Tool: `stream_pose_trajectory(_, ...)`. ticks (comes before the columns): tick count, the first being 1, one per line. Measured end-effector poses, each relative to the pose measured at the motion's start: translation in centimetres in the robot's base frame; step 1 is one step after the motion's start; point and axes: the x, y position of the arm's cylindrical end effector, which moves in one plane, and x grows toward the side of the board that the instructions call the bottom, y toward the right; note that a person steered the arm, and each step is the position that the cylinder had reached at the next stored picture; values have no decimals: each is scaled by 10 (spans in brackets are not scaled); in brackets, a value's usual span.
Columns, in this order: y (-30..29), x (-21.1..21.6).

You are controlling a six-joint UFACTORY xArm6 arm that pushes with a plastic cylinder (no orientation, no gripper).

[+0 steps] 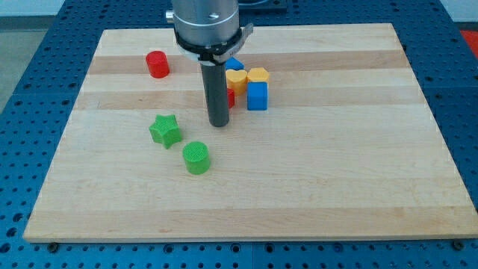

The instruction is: Move the green star towards the red circle

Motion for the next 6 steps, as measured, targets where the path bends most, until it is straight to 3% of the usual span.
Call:
stream_pose_trajectory(2,-30,28)
stream_pose_trajectory(3,-76,30)
stream_pose_trajectory(4,-141,16)
stream_pose_trajectory(5,-163,-15)
stream_pose_trajectory(6,-171,-6)
